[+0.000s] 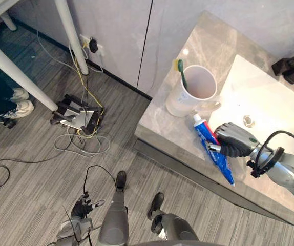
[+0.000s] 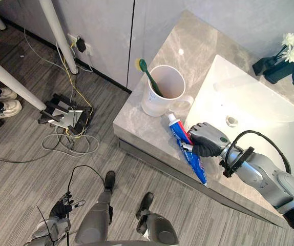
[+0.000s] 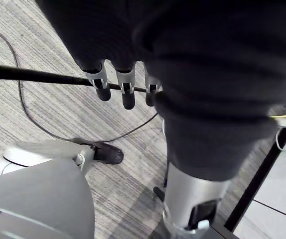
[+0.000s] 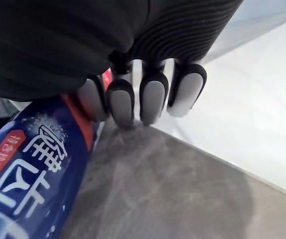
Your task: Organize washtable
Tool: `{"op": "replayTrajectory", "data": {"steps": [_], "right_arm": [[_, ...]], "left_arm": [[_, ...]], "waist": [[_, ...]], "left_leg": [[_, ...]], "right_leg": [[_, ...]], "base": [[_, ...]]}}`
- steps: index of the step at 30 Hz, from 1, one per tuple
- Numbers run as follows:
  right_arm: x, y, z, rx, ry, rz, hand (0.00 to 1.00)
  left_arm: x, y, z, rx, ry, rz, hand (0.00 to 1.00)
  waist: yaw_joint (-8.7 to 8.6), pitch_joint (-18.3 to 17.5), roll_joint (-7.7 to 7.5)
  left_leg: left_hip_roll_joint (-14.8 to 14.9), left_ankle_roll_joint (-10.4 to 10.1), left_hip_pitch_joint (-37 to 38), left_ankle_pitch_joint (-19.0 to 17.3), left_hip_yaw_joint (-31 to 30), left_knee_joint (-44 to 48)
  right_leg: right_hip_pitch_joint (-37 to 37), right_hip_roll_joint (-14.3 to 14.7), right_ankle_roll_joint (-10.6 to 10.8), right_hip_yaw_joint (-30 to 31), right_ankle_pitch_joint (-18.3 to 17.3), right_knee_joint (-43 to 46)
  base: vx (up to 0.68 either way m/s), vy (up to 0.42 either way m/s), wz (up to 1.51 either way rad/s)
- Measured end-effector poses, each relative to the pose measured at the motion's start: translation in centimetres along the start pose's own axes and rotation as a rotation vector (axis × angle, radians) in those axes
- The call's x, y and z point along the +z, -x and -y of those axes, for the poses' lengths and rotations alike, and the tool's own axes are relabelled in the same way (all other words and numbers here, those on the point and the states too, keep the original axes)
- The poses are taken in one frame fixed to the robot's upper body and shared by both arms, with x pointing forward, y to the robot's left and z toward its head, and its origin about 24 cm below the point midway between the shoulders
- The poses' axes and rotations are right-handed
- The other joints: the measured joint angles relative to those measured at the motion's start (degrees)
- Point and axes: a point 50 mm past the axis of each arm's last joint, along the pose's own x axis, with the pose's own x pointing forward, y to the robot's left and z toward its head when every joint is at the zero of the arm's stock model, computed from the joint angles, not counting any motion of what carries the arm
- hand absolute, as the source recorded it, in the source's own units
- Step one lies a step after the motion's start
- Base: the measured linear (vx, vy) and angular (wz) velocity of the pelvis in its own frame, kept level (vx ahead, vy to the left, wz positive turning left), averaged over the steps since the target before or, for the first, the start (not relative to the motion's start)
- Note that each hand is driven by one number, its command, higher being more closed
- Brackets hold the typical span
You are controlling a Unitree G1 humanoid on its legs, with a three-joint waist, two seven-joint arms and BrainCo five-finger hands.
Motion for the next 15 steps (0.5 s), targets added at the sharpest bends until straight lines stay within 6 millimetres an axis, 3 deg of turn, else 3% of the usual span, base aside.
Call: {"op": "replayTrajectory", "data": {"steps": [8, 15], "right_arm": [[0.4, 1.2, -3.0, 0.181, -0.015, -0.009, 1.00], [0.6, 1.7, -4.0, 0.216, -0.018, -0.014, 1.00]], "left_arm": [[-1.1, 0.4, -0.2, 0.007, -0.005, -0.042, 0.00], [-3.9, 1.6, 0.7, 0.000, 0.033, -0.122, 0.00]], "waist": [[-0.70, -5.9, 0.03], [-3.16, -9.9, 0.68]], "left_leg": [[-0.1, 0.2, 3.1, -0.1, 0.7, 0.0], [0.2, 0.2, 6.2, -1.0, 2.0, 0.0]], "right_leg": [[2.9, -0.2, 0.3, 0.5, -0.5, 0.0], [5.3, -0.2, 0.2, 1.9, -0.6, 0.0]], "base": [[0.03, -0.004, -0.03], [-0.05, 0.011, -0.10]]}}
